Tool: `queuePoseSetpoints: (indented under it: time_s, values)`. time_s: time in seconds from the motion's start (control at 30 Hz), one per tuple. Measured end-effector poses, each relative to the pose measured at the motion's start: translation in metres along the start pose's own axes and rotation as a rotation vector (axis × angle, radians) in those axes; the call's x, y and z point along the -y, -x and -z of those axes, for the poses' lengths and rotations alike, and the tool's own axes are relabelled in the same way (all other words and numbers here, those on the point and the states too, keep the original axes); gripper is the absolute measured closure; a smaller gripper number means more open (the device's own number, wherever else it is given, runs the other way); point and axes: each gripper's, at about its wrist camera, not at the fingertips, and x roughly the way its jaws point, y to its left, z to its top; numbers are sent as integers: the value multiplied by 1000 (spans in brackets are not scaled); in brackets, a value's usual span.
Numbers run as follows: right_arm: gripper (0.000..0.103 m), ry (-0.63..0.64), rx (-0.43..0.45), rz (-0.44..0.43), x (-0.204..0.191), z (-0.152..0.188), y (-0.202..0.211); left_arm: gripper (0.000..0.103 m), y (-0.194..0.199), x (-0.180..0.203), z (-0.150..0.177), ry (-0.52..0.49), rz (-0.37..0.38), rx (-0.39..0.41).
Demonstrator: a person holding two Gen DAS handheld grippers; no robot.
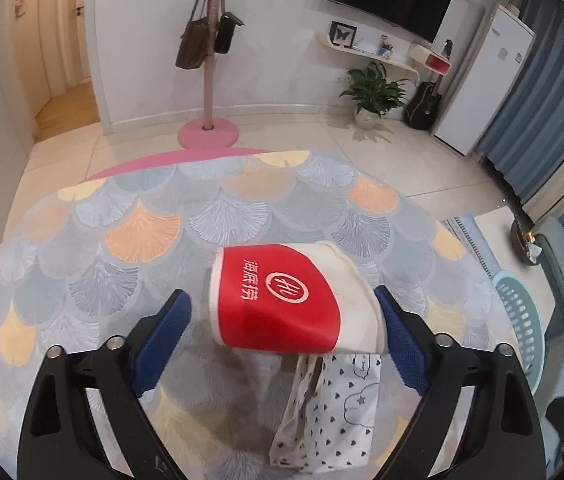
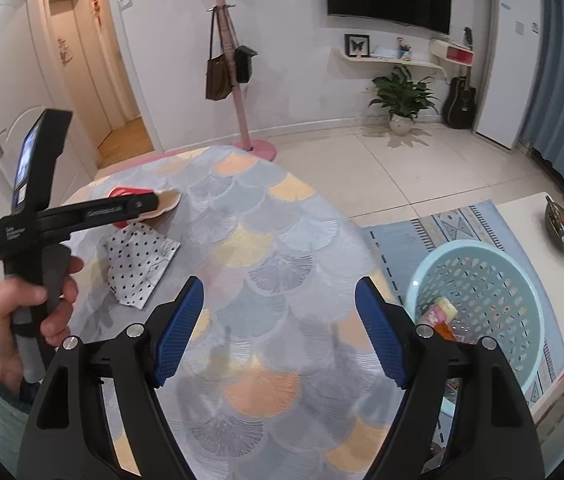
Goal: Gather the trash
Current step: 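Grasp the red-and-white paper cup with the left tool while the right tool grasps the dotted napkin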
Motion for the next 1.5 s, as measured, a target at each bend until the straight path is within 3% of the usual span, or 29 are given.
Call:
queuePoseSetpoints:
  time_s: [0.03,0.3,0.53,0.6,0.67,0.8,1.03,1.1,1.2,1.27,1.4,1.5]
  values:
    - [29,5,-5,-4,-3,0,-2,30,0,-2,1,3,9,-6]
    - [29,55,-57,-81,-45,-10,-28,30,30,-38,15,89,63,80]
    - [29,26,-99,-177,-95,-13,-68,30,64,-89,51,191,12,152]
    - [28,12,-85,-169,-105,-12,-78,30,71,-100,58,218,8,177]
    - [20,12,-76,-152,-115,-9,-85,30,77,-109,62,237,3,215]
    - [19,9,-90,-119,-129,-6,-99,30,84,-123,72,281,-17,302]
    - [20,82,-96,7,-149,1,-109,30,83,-122,76,283,-31,299]
    - [29,90,-89,35,-150,2,-108,30,85,-124,76,284,-25,302]
    - [51,88,-68,42,-147,3,-105,30,85,-124,76,272,-30,307]
    - [72,81,-56,40,-144,3,-102,30,86,-120,75,248,-49,318]
    - [83,39,-33,-6,-133,2,-96,30,89,-107,75,196,-60,333]
    - [86,-11,10,-74,-118,2,-83,30,92,-99,74,183,-23,331]
